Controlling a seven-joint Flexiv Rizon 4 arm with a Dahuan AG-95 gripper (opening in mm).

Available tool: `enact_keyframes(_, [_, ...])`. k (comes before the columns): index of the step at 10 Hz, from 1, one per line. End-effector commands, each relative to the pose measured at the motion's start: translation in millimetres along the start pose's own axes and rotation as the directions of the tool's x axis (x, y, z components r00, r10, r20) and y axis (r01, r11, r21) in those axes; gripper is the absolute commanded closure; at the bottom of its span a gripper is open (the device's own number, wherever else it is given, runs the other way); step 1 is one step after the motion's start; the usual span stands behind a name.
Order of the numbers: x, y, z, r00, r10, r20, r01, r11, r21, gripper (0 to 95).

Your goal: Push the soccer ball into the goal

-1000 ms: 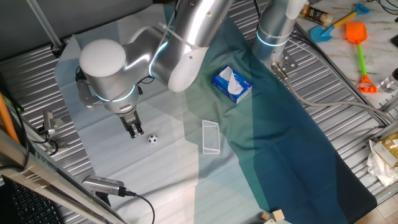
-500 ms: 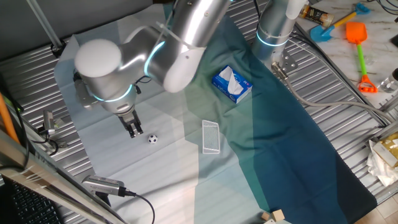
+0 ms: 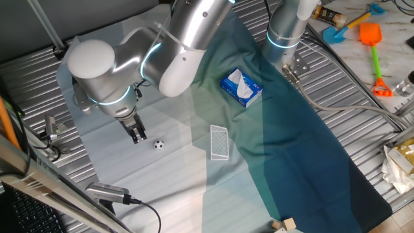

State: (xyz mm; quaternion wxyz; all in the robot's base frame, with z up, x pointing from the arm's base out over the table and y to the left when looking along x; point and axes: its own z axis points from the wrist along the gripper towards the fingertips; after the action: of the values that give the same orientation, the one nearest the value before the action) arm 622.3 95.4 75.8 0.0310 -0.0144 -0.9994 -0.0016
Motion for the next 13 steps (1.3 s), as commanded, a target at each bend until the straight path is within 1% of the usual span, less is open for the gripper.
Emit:
enact_keyframes(1, [-1.5,0.9,0.3,1.000,-0.001,0.001,0.001,1.000,-0.004,95.0])
enact_keyframes(3, [-1.5,0.9,0.3,1.000,-0.003,0.008,0.003,1.000,-0.005,95.0])
enact_keyframes(5, [-1.5,0.9,0.3,1.000,-0.003,0.000,0.003,1.000,-0.004,95.0])
enact_keyframes(8, [-1.6,0.8,0.6,1.000,0.000,-0.004,0.000,1.000,-0.005,95.0])
enact_keyframes(9, [-2.9,0.3,3.2,1.000,0.004,-0.006,-0.004,1.000,-0.006,95.0])
enact_keyframes(11, [-10.4,-2.2,21.6,1.000,0.006,-0.004,-0.006,1.000,-0.020,95.0])
enact_keyframes(12, [-12.9,-3.1,29.2,1.000,0.007,-0.005,-0.007,1.000,-0.020,95.0])
enact_keyframes(13, [-16.2,-4.1,40.9,1.000,0.008,-0.008,-0.009,1.000,-0.027,95.0])
